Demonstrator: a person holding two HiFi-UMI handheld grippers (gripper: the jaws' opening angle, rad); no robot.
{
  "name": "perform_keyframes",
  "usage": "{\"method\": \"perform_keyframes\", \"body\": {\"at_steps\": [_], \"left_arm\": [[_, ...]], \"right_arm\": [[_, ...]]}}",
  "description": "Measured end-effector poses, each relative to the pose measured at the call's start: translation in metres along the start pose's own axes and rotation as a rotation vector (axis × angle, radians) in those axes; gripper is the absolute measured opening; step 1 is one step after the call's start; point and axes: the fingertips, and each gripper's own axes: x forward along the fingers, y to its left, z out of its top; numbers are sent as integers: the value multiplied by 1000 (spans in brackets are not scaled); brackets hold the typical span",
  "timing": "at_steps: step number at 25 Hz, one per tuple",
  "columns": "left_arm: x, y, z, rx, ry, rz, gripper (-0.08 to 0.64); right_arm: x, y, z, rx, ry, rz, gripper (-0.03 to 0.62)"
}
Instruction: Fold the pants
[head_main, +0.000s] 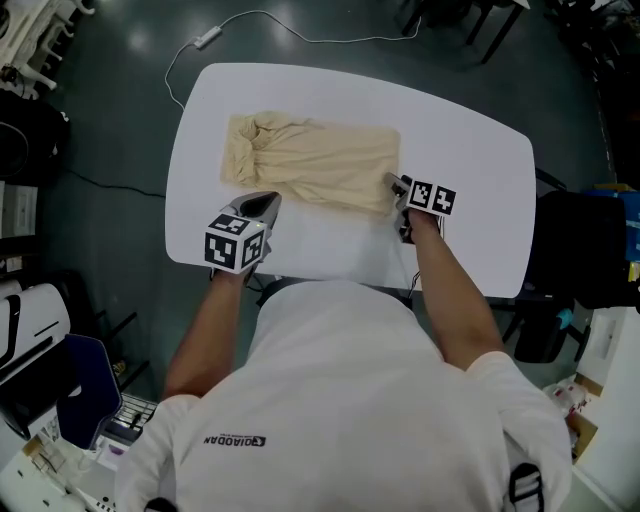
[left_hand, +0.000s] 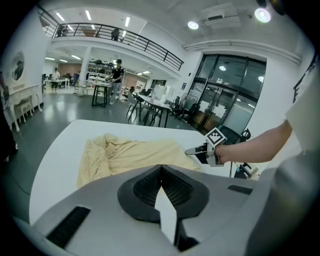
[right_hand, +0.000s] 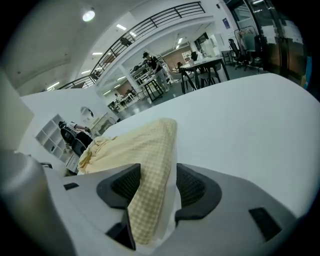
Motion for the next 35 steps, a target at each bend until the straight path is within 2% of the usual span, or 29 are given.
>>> {"method": "perform_keyframes", "body": {"at_steps": [6,14,16,18,26,35], "left_arm": [[-11,11,-5,-36,-8,56,28],[-12,14,-4,-50,-7,61,28],[-14,15,0,-64,-23,58,28],[-18,21,6,-72,-39,60,28],[-33,41,8,-77,-61,80,28],[-43,46,6,-62,-76,65,28]], "right_arm": [[12,-6,-8,75,33,9,225],[17,0,-9,123,45,19,189],[14,2,-10,140,48,38,81],[10,7,-8,153,31,60,47],[-10,33,12,25,-28,61,43],[-46,102,50,-77,-120,122,41]]}}
